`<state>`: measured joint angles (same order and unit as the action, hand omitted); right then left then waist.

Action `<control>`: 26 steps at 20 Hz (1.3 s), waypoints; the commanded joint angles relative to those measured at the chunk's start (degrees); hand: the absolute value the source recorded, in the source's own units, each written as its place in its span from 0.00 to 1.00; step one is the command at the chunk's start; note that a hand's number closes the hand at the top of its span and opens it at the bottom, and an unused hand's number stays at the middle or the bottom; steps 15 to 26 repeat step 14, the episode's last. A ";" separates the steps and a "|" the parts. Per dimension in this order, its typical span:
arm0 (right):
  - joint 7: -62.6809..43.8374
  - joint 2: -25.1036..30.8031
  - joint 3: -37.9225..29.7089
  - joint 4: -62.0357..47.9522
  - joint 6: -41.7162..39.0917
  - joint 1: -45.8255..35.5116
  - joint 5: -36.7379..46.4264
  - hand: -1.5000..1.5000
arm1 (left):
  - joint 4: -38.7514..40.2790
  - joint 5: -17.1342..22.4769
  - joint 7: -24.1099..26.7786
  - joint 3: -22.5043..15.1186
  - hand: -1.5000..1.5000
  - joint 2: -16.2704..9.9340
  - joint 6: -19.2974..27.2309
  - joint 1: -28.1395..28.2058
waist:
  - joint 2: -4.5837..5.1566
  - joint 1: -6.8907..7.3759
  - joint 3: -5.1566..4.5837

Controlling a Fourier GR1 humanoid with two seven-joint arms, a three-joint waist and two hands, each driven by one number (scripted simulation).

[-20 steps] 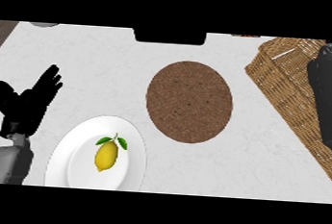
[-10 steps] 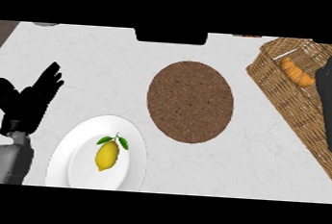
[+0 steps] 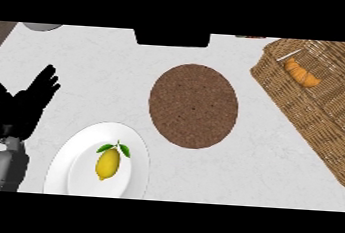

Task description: Pick the croissant from the placemat and place it in the basket

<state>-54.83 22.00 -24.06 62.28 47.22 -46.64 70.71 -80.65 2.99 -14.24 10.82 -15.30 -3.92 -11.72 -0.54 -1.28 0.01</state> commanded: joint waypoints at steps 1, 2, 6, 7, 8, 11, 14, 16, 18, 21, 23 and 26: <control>-3.24 -1.11 -3.38 10.68 5.33 5.12 -2.36 0.00 | 0.64 0.64 2.26 0.88 0.50 -0.08 -0.91 2.53 | -0.11 -0.37 -0.04; -3.25 -2.01 -3.50 15.87 2.79 8.00 -4.39 0.00 | -0.51 -0.01 1.34 0.60 0.50 0.48 0.40 2.82 | -0.45 -1.06 -0.03; -2.15 -3.74 -2.46 33.31 -5.35 19.37 -12.50 0.00 | -1.17 0.49 -0.81 1.05 0.50 0.13 0.51 2.94 | -1.03 -2.74 -0.02; -2.26 -4.29 -2.52 37.44 -6.85 24.62 -13.12 0.00 | -1.83 -0.25 0.33 0.98 0.50 0.52 1.43 3.26 | -0.67 -2.19 -0.02; -2.43 -5.07 -2.29 40.75 -8.26 28.48 -14.27 0.00 | -1.69 0.23 0.66 1.11 0.50 0.12 0.46 3.50 | -0.71 -2.52 -0.03; -3.23 -6.56 -1.81 50.98 -12.40 37.11 -19.88 0.00 | 1.73 1.56 2.34 3.14 0.50 -1.36 -1.06 2.87 | -0.40 -2.56 -0.07; -1.54 -5.56 -2.99 60.38 -16.45 47.76 -27.04 0.00 | -0.43 0.76 1.96 1.93 0.50 -0.33 -0.19 3.04 | -0.37 -2.55 0.00; -1.54 -5.56 -2.99 60.38 -16.45 47.76 -27.04 0.00 | -0.43 0.76 1.96 1.93 0.50 -0.33 -0.19 3.04 | -0.37 -2.55 0.00; -1.54 -5.56 -2.99 60.38 -16.45 47.76 -27.04 0.00 | -0.43 0.76 1.96 1.93 0.50 -0.33 -0.19 3.04 | -0.37 -2.55 0.00; -1.54 -5.56 -2.99 60.38 -16.45 47.76 -27.04 0.00 | -0.43 0.76 1.96 1.93 0.50 -0.33 -0.19 3.04 | -0.37 -2.55 0.00; -1.54 -5.56 -2.99 60.38 -16.45 47.76 -27.04 0.00 | -0.43 0.76 1.96 1.93 0.50 -0.33 -0.19 3.04 | -0.37 -2.55 0.00; -1.54 -5.56 -2.99 60.38 -16.45 47.76 -27.04 0.00 | -0.43 0.76 1.96 1.93 0.50 -0.33 -0.19 3.04 | -0.37 -2.55 0.00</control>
